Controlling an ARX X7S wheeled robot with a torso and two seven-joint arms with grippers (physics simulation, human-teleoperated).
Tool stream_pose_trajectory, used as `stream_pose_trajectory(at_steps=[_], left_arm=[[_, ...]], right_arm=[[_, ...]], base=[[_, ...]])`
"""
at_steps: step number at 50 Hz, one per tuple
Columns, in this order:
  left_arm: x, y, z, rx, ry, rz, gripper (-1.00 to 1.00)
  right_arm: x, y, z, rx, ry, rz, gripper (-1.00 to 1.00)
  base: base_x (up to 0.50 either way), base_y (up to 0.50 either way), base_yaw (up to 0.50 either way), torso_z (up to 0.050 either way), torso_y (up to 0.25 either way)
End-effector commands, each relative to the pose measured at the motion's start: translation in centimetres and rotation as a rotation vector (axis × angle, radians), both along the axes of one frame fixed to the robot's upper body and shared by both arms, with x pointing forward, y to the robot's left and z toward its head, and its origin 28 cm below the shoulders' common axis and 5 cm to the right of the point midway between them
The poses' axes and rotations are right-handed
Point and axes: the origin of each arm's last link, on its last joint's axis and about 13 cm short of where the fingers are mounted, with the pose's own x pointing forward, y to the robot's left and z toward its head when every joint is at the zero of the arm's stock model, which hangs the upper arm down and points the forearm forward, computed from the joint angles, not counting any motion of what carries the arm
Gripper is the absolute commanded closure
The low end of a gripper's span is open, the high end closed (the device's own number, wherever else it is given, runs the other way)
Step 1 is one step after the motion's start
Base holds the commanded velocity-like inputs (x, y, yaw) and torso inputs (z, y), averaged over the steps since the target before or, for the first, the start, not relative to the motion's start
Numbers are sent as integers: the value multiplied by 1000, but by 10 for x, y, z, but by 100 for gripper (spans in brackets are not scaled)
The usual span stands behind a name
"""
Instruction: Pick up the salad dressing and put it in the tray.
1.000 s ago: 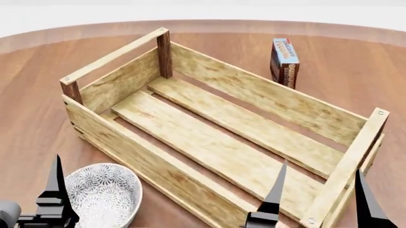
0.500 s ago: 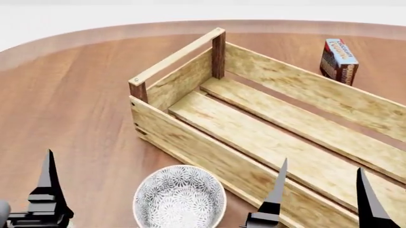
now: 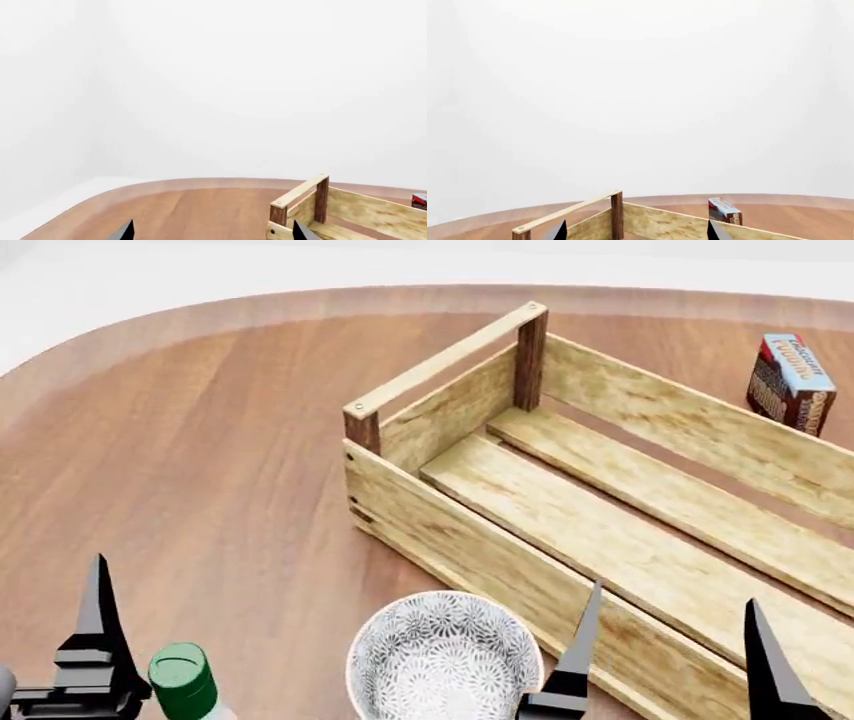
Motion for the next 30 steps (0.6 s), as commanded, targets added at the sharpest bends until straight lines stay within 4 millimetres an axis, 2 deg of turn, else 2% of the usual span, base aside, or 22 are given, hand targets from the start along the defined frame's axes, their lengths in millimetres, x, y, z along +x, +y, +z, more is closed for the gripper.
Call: stream_pose_trajectory(at_steps=[1,30], left_arm=[[0,0,0,1,0,-1,-100],[-1,-1,0,3,1,-5,-100]], right_arm=[[0,0,0,-1,-3,3,-100],[-2,1,1,-23,-11,31,-100]], base=[[0,0,500,0,0],[0,0,500,0,0]])
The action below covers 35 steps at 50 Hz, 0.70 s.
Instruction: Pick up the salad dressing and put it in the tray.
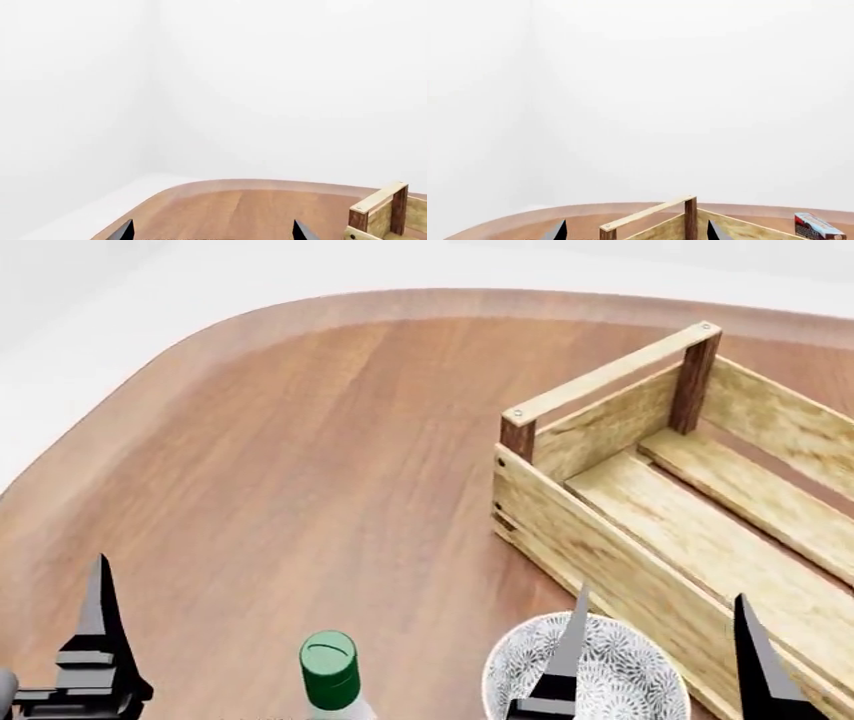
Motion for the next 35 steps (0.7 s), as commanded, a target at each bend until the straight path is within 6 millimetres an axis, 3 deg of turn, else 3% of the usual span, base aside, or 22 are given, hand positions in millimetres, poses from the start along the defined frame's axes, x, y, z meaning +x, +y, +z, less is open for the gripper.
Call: stream_pose_trajectory(at_steps=[1,20,35], left_arm=[[0,0,-1,-1,2,0,-100],[0,0,-2,-2,5,0,-100],[0,0,-2,-4,8,-1,-100]], right_arm=[[-1,0,-1,-1,2,6,-100],[-1,0,-2,-1,5,13,-100],[-3,6,-9,-78,215,253,-100]], base=[[0,0,500,0,0],[0,0,500,0,0],[-10,24,0,0,0]])
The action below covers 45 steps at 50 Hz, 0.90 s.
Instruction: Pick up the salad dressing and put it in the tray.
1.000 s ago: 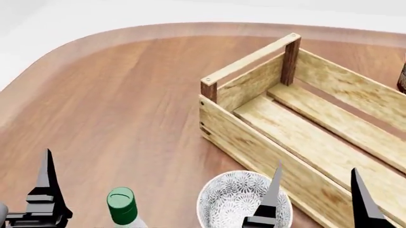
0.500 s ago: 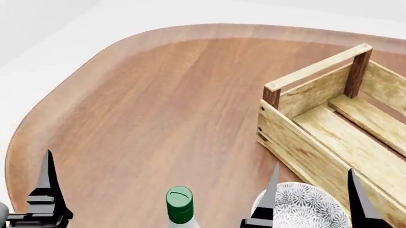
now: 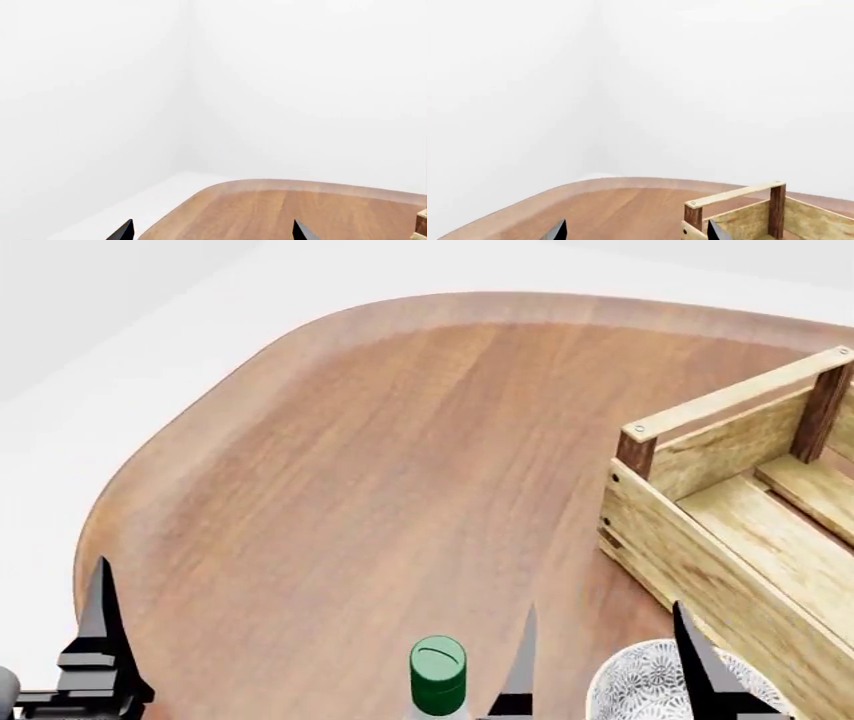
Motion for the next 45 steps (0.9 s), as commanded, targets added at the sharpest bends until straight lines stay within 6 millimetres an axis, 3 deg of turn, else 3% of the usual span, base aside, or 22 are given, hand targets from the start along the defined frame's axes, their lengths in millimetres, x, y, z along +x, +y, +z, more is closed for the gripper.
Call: stream_pose_trajectory(at_steps=[1,21,45], left_arm=[[0,0,0,-1,2,-1,-100],[0,0,0,-3,6,-5,-100],[1,0,1,-1,5,-4,-100]], right_arm=[[-3,3,-5,-44,126,155,-100],[-15,-5,-5,14,286,507,-100],[-5,-6,-18,-100,338,427,-100]], base=[[0,0,0,0,0],[0,0,0,0,0],[0,0,0,0,0]])
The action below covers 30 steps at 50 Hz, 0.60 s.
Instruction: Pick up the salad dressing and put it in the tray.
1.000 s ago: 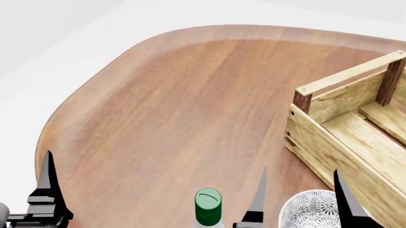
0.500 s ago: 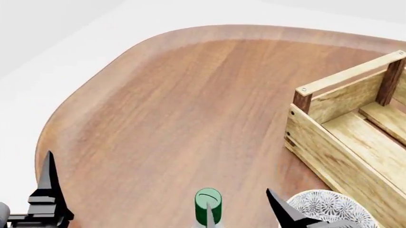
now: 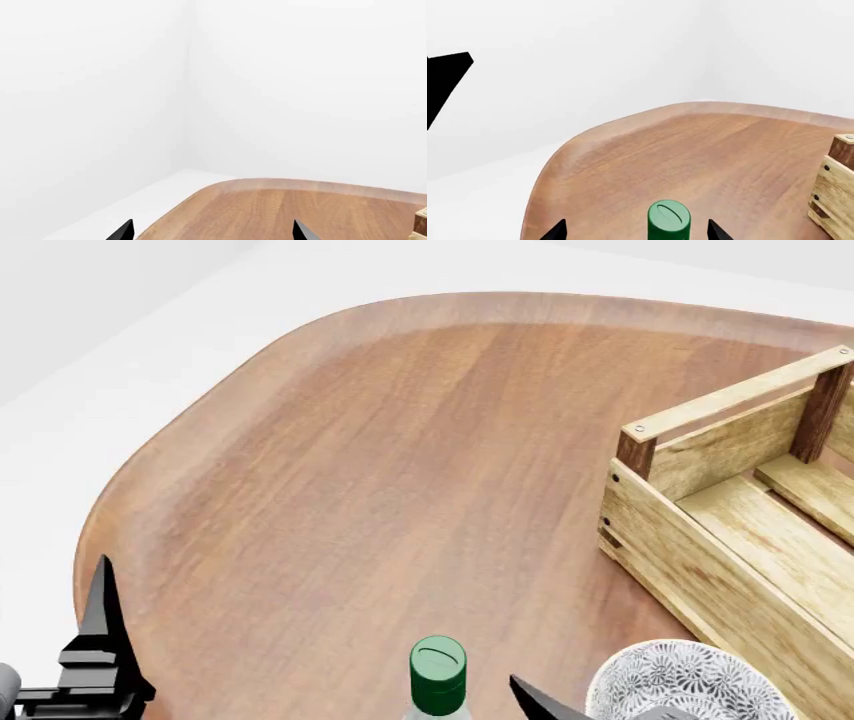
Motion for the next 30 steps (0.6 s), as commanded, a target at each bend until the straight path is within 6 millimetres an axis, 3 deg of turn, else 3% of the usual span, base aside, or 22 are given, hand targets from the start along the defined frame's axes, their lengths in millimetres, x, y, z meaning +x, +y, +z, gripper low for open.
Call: stream_pose_trajectory(at_steps=[1,15,30], left_arm=[[0,0,0,0,2,1,-100],[0,0,-2,-2,5,2,-100],[0,1,-3,-5,8,5,-100]], right_arm=[[5,-2,-7,-52,11,-28,-100],[14,1,-15,-74,27,-33,-100],[35,7,-38,-137,79,-29,-100]], base=[[0,0,0,0,0],[0,0,0,0,0],[0,0,0,0,0]])
